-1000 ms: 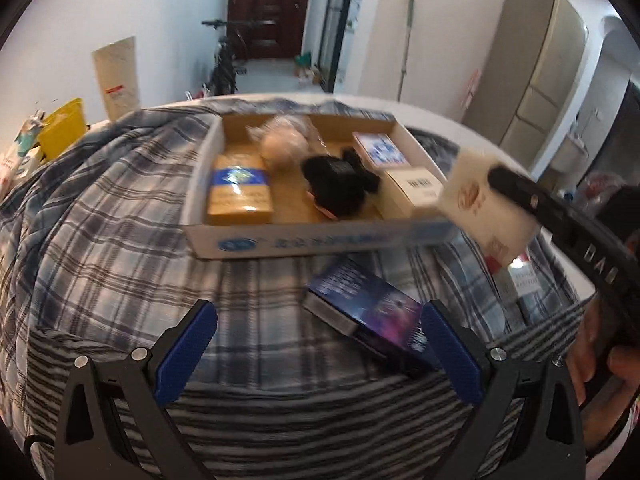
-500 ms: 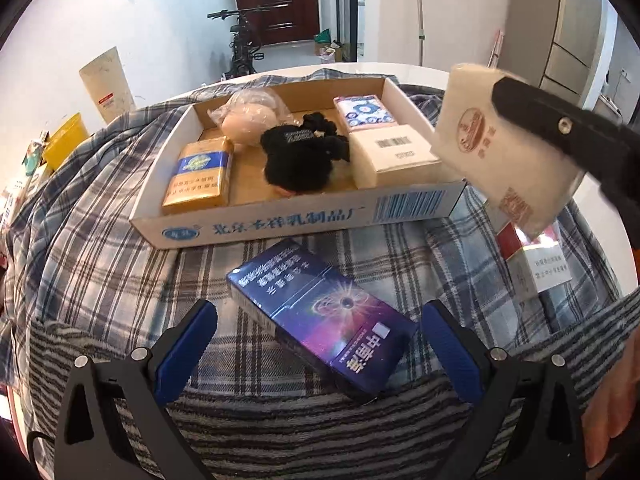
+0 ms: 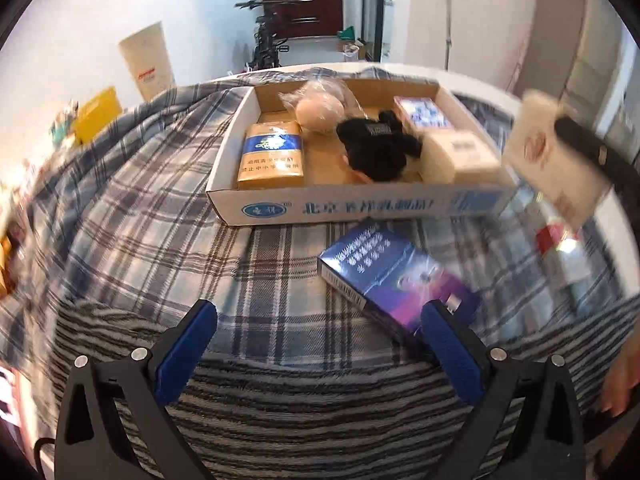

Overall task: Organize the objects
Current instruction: 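Grasp the blue-purple Zhongnanhai pack with the left gripper while the right gripper holds the white tube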

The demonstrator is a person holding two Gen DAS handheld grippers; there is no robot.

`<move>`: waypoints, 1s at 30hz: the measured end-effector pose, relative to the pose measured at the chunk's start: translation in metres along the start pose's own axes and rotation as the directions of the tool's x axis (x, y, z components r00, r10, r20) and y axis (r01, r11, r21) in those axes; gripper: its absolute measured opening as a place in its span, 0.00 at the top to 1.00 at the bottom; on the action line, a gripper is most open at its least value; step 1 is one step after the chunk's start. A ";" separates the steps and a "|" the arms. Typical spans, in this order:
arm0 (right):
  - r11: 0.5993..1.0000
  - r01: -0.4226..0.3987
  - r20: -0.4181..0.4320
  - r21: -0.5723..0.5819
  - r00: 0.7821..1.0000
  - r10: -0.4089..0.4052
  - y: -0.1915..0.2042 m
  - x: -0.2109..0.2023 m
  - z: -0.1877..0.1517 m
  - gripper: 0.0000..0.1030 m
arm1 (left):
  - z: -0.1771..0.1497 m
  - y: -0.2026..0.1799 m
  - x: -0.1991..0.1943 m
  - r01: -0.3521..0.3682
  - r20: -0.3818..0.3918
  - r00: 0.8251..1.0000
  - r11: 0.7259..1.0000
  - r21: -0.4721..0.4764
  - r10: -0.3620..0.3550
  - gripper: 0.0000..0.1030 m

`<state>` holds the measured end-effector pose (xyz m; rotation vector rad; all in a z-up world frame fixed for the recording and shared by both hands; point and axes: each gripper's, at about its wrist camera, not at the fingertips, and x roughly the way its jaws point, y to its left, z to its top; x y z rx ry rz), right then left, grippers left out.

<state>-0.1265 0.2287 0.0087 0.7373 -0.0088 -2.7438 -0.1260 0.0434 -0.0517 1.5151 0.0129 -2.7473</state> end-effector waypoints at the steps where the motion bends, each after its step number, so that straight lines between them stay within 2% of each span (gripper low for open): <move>1: 1.000 0.001 0.000 -0.003 1.000 -0.001 0.001 0.000 0.000 0.85 | 0.004 0.000 0.001 0.036 -0.005 0.999 0.999 -0.023 -0.036 0.00; 5: 1.000 0.010 -0.011 -0.007 1.000 -0.010 0.002 0.003 -0.001 0.85 | 0.010 -0.018 0.011 0.113 -0.046 0.992 0.992 -0.059 -0.115 0.00; 10: 1.000 0.005 -0.012 0.008 1.000 -0.005 -0.002 0.003 -0.001 0.85 | 0.010 -0.043 0.032 0.048 -0.104 0.993 0.998 -0.034 -0.051 0.00; 14: 1.000 0.010 -0.002 0.000 1.000 -0.010 -0.001 0.000 -0.001 0.85 | 0.007 -0.046 0.040 0.021 -0.126 0.992 0.999 -0.033 -0.025 0.00; 19: 1.000 0.011 -0.002 0.005 1.000 -0.011 -0.002 0.000 0.000 0.85 | 0.000 -0.030 0.027 -0.037 -0.092 0.995 0.999 0.020 0.039 0.00; 25: 1.000 0.020 0.003 -0.011 1.000 -0.020 0.001 -0.001 -0.001 0.85 | -0.010 0.002 0.011 -0.072 -0.083 0.994 0.996 0.046 0.076 0.00; 30: 1.000 0.022 -0.007 -0.014 1.000 -0.022 0.003 0.002 -0.002 0.85 | -0.012 0.022 0.007 -0.025 -0.060 0.998 1.000 0.017 0.026 0.00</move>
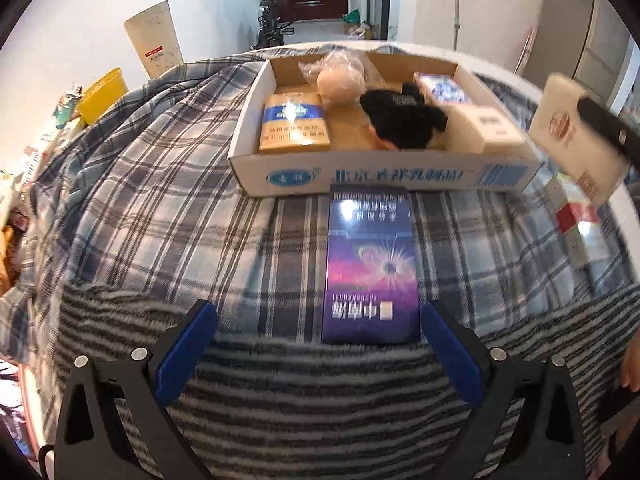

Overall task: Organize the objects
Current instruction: 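Grasp the blue-purple Zhongnanhai pack with the left gripper while the right gripper holds the white tube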

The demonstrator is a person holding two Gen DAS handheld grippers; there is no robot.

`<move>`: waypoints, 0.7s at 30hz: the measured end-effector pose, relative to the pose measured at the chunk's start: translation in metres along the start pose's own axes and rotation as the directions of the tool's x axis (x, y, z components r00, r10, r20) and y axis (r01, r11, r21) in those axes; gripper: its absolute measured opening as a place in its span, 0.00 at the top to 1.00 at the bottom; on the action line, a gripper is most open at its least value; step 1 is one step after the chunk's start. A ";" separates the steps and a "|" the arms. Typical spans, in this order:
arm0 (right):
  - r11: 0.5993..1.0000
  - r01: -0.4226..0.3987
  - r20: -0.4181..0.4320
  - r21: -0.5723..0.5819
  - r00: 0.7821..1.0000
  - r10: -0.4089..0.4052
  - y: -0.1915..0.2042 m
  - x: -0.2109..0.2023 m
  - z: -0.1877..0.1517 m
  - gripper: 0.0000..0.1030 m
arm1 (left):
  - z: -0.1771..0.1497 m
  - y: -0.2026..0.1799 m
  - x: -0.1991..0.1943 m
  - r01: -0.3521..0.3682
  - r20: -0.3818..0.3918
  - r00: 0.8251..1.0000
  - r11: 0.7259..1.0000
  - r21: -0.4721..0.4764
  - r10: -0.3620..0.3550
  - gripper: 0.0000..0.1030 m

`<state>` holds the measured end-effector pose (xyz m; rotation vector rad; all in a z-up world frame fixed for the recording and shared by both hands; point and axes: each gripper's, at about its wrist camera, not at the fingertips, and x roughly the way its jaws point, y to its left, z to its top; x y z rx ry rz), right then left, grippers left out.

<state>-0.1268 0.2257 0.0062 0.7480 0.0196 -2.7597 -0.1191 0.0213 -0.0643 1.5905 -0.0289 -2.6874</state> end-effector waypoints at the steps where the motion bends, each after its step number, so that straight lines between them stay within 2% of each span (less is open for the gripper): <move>1: 1.000 0.002 -0.001 0.000 1.000 -0.002 0.000 0.000 0.000 0.85 | 0.004 0.002 0.002 0.021 0.003 1.000 1.000 -0.010 -0.021 0.00; 3: 1.000 0.006 -0.004 0.000 1.000 -0.006 0.000 0.001 -0.001 0.85 | 0.010 0.000 0.004 0.035 0.023 0.999 0.999 -0.001 -0.035 0.00; 5: 1.000 0.007 -0.010 0.001 1.000 -0.007 0.000 0.003 -0.001 0.85 | 0.019 -0.008 0.008 0.016 0.045 0.999 0.999 0.028 -0.017 0.00; 8: 1.000 -0.001 -0.019 0.008 1.000 0.002 -0.002 0.005 -0.001 0.85 | 0.026 -0.016 0.015 0.040 0.040 0.998 0.997 0.062 -0.042 0.02; 10: 1.000 -0.003 -0.019 0.011 1.000 0.003 -0.002 0.005 -0.001 0.85 | 0.027 -0.016 0.020 0.071 0.012 0.997 0.995 0.067 -0.072 0.20; 11: 1.000 -0.003 -0.018 0.011 1.000 0.003 -0.003 0.004 -0.001 0.85 | 0.026 -0.016 0.021 0.072 0.005 0.997 0.995 0.067 -0.073 0.26; 13: 1.000 -0.003 -0.016 0.012 1.000 0.003 -0.002 0.004 -0.001 0.85 | 0.025 -0.011 0.026 0.082 -0.019 0.997 0.995 0.048 -0.081 0.48; 14: 1.000 -0.003 -0.016 0.012 1.000 0.003 -0.002 0.004 -0.001 0.85 | 0.025 -0.008 0.026 0.095 -0.023 0.995 0.995 0.033 -0.094 0.49; 16: 1.000 -0.003 -0.015 0.013 1.000 0.003 -0.002 0.004 -0.001 0.85 | 0.023 -0.001 0.017 0.126 0.015 0.992 0.992 0.004 -0.126 0.49; 21: 1.000 0.000 -0.006 0.019 1.000 0.000 -0.003 0.003 0.000 0.85 | 0.021 0.008 -0.032 0.096 0.189 0.976 0.994 0.051 -0.104 0.49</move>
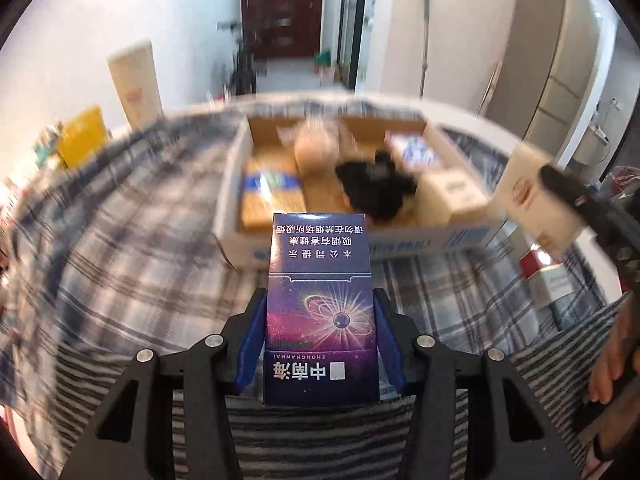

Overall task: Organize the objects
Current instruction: 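Grasp the blue-purple Zhongnanhai pack with the left gripper while the right gripper holds the white tube, then lower the blue-purple pack into the cardboard box and open the left gripper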

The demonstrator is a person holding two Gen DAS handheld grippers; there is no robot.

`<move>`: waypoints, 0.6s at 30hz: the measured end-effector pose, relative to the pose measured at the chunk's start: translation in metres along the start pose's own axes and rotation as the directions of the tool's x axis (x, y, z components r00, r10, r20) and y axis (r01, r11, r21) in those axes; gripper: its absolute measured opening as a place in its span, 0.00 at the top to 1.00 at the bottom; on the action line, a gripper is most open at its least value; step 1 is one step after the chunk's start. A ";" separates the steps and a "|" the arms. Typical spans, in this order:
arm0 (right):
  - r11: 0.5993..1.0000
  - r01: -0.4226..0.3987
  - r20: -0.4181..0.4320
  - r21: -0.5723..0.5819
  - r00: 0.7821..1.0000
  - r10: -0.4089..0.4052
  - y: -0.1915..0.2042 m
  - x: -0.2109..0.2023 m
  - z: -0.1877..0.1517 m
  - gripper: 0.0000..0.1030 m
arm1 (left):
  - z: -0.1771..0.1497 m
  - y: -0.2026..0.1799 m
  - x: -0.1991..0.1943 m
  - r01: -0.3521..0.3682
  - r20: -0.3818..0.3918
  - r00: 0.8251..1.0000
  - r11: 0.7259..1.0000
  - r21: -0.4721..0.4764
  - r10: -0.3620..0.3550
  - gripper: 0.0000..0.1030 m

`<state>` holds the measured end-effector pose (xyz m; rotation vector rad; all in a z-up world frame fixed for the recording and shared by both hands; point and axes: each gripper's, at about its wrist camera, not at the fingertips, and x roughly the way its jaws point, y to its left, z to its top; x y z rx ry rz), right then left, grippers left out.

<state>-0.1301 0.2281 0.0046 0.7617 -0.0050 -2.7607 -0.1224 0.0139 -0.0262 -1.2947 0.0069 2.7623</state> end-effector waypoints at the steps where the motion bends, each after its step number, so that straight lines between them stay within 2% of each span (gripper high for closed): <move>1: 1.000 0.000 0.000 0.000 1.000 0.000 0.000 0.000 0.000 0.85 | 0.004 0.001 -0.007 -0.011 0.018 1.000 1.000 0.010 0.011 0.49; 4: 1.000 0.001 0.002 -0.007 1.000 -0.001 0.001 -0.001 0.000 0.85 | 0.026 0.009 -0.018 -0.024 0.055 0.998 1.000 -0.002 0.024 0.49; 8: 1.000 0.019 0.017 -0.013 1.000 -0.019 0.000 -0.002 0.000 0.85 | 0.057 0.020 -0.014 0.004 0.047 0.999 1.000 -0.026 -0.003 0.49; 11: 1.000 0.025 0.013 0.000 1.000 -0.025 -0.003 -0.001 0.000 0.85 | 0.078 0.028 0.004 0.017 0.023 1.000 0.998 -0.054 -0.015 0.49; 18: 1.000 0.014 -0.013 0.014 1.000 -0.014 -0.006 0.004 -0.001 0.85 | 0.083 0.032 0.053 0.064 -0.060 0.996 0.991 -0.116 -0.071 0.49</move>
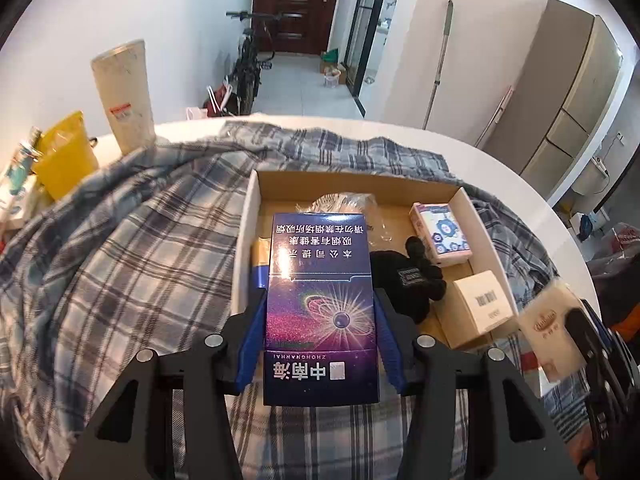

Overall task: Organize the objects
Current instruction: 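Lower the blue-purple pack into the cardboard box and open the left gripper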

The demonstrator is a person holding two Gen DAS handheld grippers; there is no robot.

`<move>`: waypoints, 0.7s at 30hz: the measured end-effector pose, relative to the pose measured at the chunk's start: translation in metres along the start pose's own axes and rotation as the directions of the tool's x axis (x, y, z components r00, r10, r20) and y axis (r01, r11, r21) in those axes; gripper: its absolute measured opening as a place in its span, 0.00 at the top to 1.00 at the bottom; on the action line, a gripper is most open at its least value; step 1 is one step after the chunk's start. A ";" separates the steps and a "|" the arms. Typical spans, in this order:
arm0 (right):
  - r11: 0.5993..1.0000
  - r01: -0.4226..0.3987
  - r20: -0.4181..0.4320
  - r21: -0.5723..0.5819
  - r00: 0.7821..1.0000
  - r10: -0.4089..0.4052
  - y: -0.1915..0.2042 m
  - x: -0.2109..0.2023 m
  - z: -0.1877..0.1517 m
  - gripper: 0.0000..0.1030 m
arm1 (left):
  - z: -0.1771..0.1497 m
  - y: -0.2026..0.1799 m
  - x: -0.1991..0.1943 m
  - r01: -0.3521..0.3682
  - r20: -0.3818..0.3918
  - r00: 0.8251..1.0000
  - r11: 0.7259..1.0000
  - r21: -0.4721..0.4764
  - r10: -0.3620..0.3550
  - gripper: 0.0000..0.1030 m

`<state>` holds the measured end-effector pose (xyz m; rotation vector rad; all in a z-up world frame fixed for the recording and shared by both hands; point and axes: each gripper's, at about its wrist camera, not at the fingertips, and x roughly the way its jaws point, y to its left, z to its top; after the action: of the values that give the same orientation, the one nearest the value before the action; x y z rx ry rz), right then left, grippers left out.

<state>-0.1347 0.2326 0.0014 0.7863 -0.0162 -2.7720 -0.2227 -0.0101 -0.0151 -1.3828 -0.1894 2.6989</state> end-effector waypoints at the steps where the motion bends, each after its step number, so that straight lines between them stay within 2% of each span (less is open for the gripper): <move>1: 1.000 -0.003 -0.001 0.000 1.000 0.003 0.000 0.000 0.000 0.85 | -0.001 -0.001 0.005 -0.005 0.001 1.000 1.000 0.002 0.005 0.49; 3: 1.000 -0.004 0.002 0.001 1.000 0.004 0.000 -0.001 0.000 0.85 | -0.002 -0.002 0.012 -0.015 -0.001 1.000 1.000 0.018 0.015 0.49; 7: 1.000 -0.005 -0.005 0.004 1.000 0.005 -0.001 0.001 0.000 0.85 | -0.001 0.004 0.025 -0.018 -0.014 1.000 1.000 -0.011 0.017 0.49; 10: 1.000 -0.003 -0.005 0.000 1.000 0.003 0.001 0.001 0.000 0.85 | -0.003 0.011 0.037 -0.059 -0.023 0.998 0.998 -0.021 0.058 0.49; 14: 1.000 0.009 -0.010 0.000 1.000 -0.009 0.001 0.004 0.000 0.85 | -0.006 0.010 0.034 -0.070 0.007 0.998 0.998 0.006 0.070 0.48; 15: 1.000 0.008 -0.015 0.004 1.000 -0.008 0.000 0.005 0.000 0.85 | -0.006 0.009 0.033 -0.055 0.011 0.998 0.998 0.006 0.055 0.44; 16: 1.000 0.007 -0.022 0.009 1.000 -0.006 0.000 0.007 0.000 0.85 | -0.007 0.009 0.029 -0.028 0.018 0.999 1.000 0.004 0.028 0.30; 18: 1.000 0.006 -0.044 0.004 0.999 -0.005 0.001 0.011 -0.001 0.85 | -0.006 0.010 0.020 0.004 0.045 0.999 1.000 -0.009 -0.003 0.22; 21: 1.000 0.021 -0.029 0.010 0.999 -0.021 0.000 0.007 0.005 0.85 | -0.005 0.010 -0.004 -0.008 0.149 0.989 1.000 -0.027 0.012 0.20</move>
<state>-0.1430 0.2306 0.0024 0.8339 -0.0164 -2.7820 -0.2167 -0.0201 -0.0158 -1.1912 -0.2317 2.8185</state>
